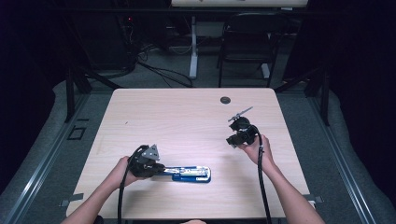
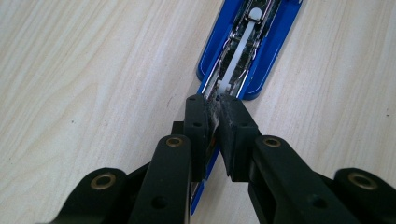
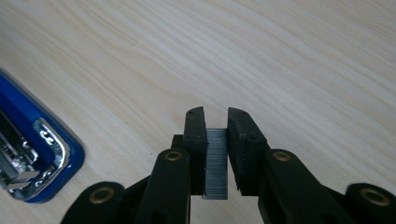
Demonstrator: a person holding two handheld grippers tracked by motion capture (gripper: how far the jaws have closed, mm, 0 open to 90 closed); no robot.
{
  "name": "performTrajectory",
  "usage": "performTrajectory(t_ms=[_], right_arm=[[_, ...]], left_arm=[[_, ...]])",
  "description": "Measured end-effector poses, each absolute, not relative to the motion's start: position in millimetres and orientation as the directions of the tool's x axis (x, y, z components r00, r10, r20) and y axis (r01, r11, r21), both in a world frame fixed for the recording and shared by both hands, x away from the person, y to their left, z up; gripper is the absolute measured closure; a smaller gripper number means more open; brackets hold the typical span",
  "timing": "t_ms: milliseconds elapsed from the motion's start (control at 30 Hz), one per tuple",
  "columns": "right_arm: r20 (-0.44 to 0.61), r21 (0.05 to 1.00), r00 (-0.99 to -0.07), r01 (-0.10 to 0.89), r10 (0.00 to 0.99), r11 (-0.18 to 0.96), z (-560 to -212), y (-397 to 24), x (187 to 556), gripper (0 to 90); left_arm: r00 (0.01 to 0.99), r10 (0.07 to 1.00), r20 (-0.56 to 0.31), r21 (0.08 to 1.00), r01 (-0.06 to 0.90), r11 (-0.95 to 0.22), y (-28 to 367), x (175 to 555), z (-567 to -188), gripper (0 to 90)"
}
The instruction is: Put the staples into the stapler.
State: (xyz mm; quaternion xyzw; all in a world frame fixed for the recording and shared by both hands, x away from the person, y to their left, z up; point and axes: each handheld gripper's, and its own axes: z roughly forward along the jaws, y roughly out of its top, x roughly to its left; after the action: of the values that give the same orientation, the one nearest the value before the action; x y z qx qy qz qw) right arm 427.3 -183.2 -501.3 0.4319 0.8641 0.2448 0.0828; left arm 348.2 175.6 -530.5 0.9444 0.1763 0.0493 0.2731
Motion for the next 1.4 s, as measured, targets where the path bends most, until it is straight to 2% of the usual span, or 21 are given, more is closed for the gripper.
performTrajectory(t_ms=[233,633,1400], right_arm=[[0.105,0.522,-0.644,0.684,0.758,0.509,-495.6,-174.4,417.1,78.4],[0.136,0.535,-0.741,0.614,0.658,0.581,-494.9,-145.5,407.1,78.4],[0.144,0.529,-0.828,0.528,0.542,0.665,-503.0,-120.2,398.6,78.4]], left_arm=[[0.932,0.362,-0.004,0.536,0.308,-0.786,175.8,348.3,-530.8,81.7],[0.933,0.361,-0.006,0.536,0.307,-0.786,175.9,348.3,-530.7,81.7],[0.933,0.359,-0.009,0.537,0.308,-0.786,176.3,348.7,-530.8,81.7]])
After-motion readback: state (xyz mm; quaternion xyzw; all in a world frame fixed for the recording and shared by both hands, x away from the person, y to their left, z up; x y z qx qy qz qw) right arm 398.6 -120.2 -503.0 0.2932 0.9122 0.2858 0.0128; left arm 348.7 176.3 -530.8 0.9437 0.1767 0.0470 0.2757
